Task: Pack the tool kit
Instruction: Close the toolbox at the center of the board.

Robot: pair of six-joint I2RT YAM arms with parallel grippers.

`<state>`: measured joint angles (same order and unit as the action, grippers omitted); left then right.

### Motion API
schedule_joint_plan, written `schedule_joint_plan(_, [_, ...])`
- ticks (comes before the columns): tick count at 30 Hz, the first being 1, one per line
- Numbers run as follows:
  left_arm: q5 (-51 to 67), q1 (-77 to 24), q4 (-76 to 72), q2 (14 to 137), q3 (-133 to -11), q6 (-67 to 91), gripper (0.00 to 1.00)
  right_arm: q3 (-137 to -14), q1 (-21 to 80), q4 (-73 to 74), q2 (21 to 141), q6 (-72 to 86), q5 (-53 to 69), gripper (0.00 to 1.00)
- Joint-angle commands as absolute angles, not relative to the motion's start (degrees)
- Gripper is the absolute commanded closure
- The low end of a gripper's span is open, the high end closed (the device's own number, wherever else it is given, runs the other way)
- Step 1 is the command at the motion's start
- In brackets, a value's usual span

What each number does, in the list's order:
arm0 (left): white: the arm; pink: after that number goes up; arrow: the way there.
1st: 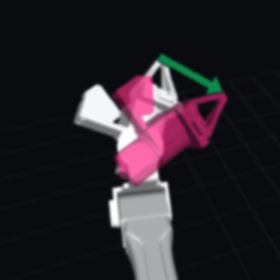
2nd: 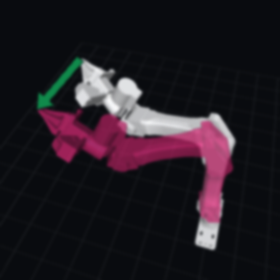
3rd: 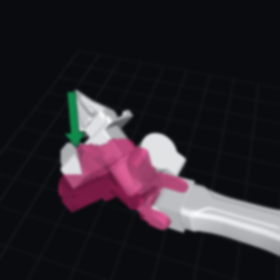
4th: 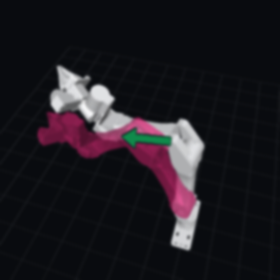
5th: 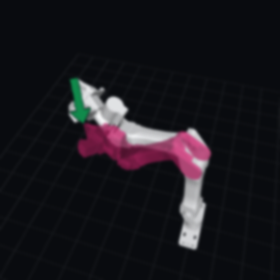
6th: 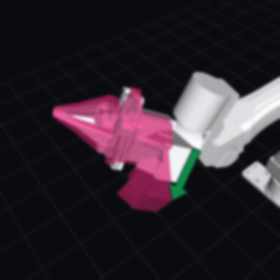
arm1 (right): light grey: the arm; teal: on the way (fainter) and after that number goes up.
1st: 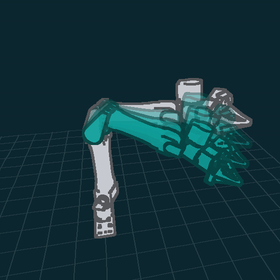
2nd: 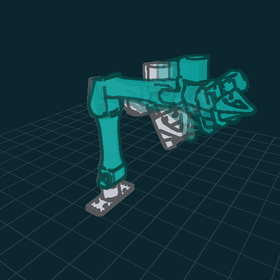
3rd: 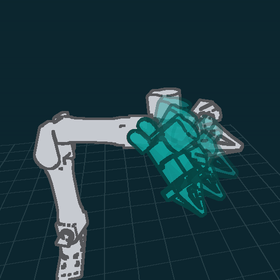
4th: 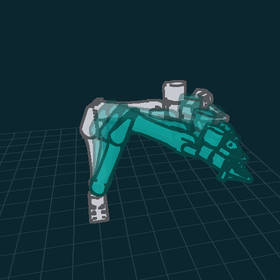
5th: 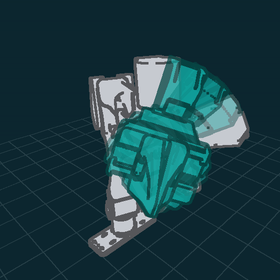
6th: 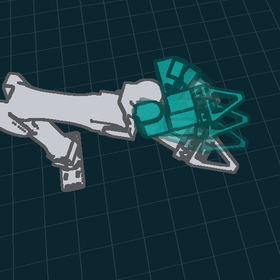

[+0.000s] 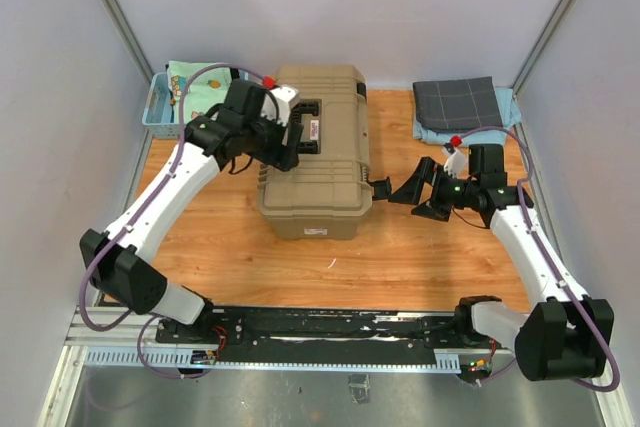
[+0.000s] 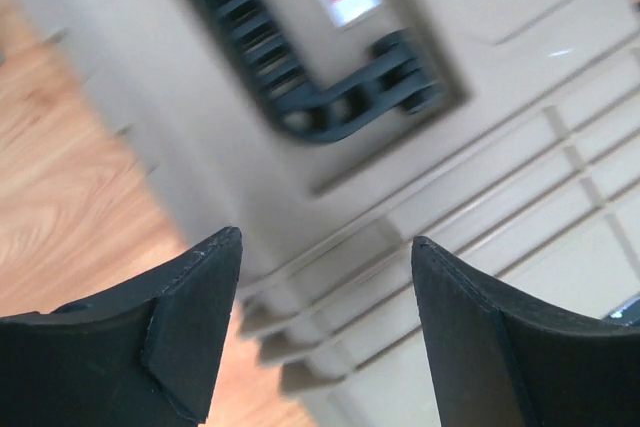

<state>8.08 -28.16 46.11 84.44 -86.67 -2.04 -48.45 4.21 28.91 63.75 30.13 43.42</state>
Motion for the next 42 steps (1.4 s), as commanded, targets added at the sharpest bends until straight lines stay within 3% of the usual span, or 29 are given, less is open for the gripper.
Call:
schedule_joint_plan(1, [8.1, -22.8, 51.7, 79.6, -84.7, -0.5, 0.27, -48.7, 3.4, 22.2, 60.2, 33.6, 46.2, 0.02])
schedule_joint_plan(10, [10.4, -21.7, 56.2, 69.8, -75.3, 0.3, 0.23, -50.8, 3.4, 25.6, 62.2, 31.4, 44.9, 0.02])
schedule_joint_plan(25, [31.3, -20.6, 53.9, 71.0, -65.9, 3.9, 0.23, -52.5, 3.4, 28.3, 63.7, 30.0, 44.0, 0.02])
schedule_joint_plan(42, [17.8, -20.6, 49.1, 88.8, -76.1, -17.9, 0.25, -52.9, 3.5, 28.2, 65.8, 29.4, 44.6, 0.02])
